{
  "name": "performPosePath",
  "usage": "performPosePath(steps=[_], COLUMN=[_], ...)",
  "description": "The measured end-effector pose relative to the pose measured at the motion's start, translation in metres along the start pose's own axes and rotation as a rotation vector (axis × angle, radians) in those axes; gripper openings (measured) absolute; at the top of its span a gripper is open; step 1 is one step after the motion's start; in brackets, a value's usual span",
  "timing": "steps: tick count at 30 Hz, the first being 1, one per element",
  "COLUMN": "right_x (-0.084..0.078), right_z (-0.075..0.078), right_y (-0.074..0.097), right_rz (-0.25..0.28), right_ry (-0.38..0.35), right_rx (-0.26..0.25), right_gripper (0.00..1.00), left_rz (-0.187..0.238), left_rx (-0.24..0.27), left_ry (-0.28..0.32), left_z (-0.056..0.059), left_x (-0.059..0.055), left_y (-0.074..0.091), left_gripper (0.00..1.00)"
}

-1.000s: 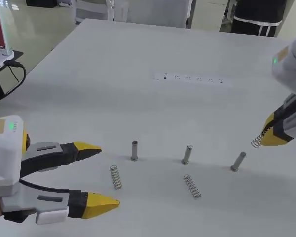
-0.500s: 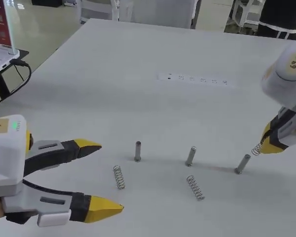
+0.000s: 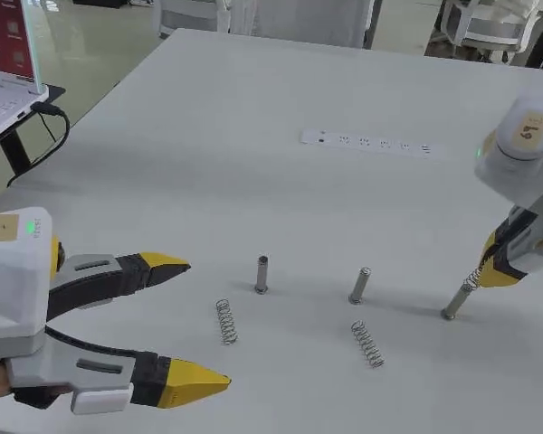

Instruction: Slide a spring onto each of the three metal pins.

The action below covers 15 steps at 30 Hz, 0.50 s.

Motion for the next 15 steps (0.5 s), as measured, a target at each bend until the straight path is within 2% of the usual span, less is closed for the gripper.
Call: performPosePath(steps=[15], right_x=[-0.0051], right_z=[0.0008], right_y=[-0.0095], right_rz=[-0.020], right_ry=[-0.003], right_rx=[0.017], right_gripper=[0.08], left_rz=[-0.001], left_rx=[0.003], left_ry=[0.000], left_z=[-0.0005], left_x=[-0.0008], left_y=[0.0000], left_gripper=[0.71])
Point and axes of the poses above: the centre of the closed fingertips' face, and the gripper's own axes: y roughly backward along the fingers, z roughly to its right, x roughly out of its top, the point moved 1 cm from there along y, roughly backward along the fingers, and after that the axes turned 11 degrees about z, right-handed, at the moved point
